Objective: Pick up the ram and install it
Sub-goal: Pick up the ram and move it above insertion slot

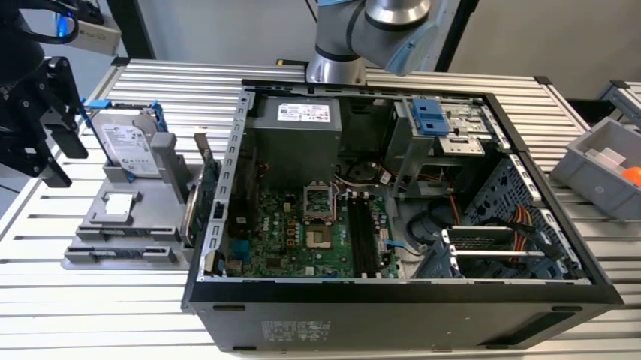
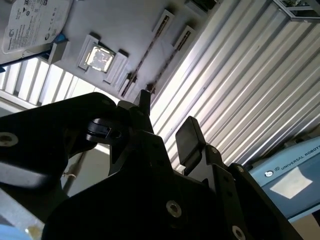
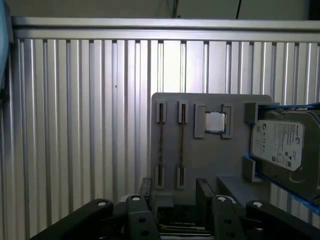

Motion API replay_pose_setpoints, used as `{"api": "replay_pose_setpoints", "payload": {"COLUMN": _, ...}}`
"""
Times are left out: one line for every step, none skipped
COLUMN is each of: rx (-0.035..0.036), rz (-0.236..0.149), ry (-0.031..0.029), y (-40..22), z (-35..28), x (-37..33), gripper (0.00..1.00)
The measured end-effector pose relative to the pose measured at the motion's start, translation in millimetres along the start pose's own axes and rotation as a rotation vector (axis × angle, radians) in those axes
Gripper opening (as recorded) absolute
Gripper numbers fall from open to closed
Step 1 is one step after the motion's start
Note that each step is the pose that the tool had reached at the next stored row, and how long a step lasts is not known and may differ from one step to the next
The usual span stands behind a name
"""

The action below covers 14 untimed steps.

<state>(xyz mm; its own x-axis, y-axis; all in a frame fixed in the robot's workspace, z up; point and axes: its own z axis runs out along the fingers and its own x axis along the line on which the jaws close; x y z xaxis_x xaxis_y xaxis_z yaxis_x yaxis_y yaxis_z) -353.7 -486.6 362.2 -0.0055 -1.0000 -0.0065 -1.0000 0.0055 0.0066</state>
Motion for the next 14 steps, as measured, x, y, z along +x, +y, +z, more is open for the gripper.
{"api": "replay_pose_setpoints", "payload": {"rx": 0.0, "rz": 0.0, "ry": 0.0, "y": 0.0, "z": 0.7, "x": 0.2, "gripper": 1.0}}
{"api": "replay_pose_setpoints", "payload": {"rx": -0.0004, "rz": 0.0, "ry": 0.0, "y": 0.0, "z": 1.3, "x": 0.3, "gripper": 1.0}}
{"api": "replay_pose_setpoints", "payload": {"rx": -0.001, "rz": 0.0, "ry": 0.0002, "y": 0.0, "z": 1.9, "x": 0.4, "gripper": 1.0}}
{"api": "replay_pose_setpoints", "payload": {"rx": -0.0015, "rz": 0.0, "ry": 0.0001, "y": -0.1, "z": 2.8, "x": 0.4, "gripper": 1.0}}
{"api": "replay_pose_setpoints", "payload": {"rx": -0.0017, "rz": 0.0, "ry": 0.0001, "y": -0.1, "z": 3.5, "x": 0.4, "gripper": 1.0}}
{"api": "replay_pose_setpoints", "payload": {"rx": -0.0019, "rz": 0.0, "ry": 0.0002, "y": -0.1, "z": 4.1, "x": 0.4, "gripper": 1.0}}
{"api": "replay_pose_setpoints", "payload": {"rx": -0.0018, "rz": 0.0, "ry": 0.0001, "y": -0.1, "z": 4.9, "x": 0.5, "gripper": 1.0}}
{"api": "replay_pose_setpoints", "payload": {"rx": -0.0019, "rz": 0.0, "ry": 0.0, "y": -0.1, "z": 5.6, "x": 0.5, "gripper": 1.0}}
{"api": "replay_pose_setpoints", "payload": {"rx": -0.0019, "rz": 0.0, "ry": 0.0, "y": -0.1, "z": 6.2, "x": 0.6, "gripper": 1.0}}
{"api": "replay_pose_setpoints", "payload": {"rx": -0.0022, "rz": 0.0, "ry": 0.0001, "y": -0.1, "z": 6.7, "x": 0.7, "gripper": 1.0}}
{"api": "replay_pose_setpoints", "payload": {"rx": -0.0023, "rz": 0.0, "ry": -0.0002, "y": -0.1, "z": 7.2, "x": 0.8, "gripper": 1.0}}
{"api": "replay_pose_setpoints", "payload": {"rx": -0.0023, "rz": 0.0, "ry": -0.0015, "y": -0.1, "z": 7.7, "x": 0.9, "gripper": 1.0}}
{"api": "replay_pose_setpoints", "payload": {"rx": -0.0023, "rz": 0.0, "ry": -0.0041, "y": -0.1, "z": 8.1, "x": 0.9, "gripper": 1.0}}
{"api": "replay_pose_setpoints", "payload": {"rx": -0.0022, "rz": 0.0, "ry": -0.0088, "y": -0.1, "z": 8.7, "x": 0.9, "gripper": 1.0}}
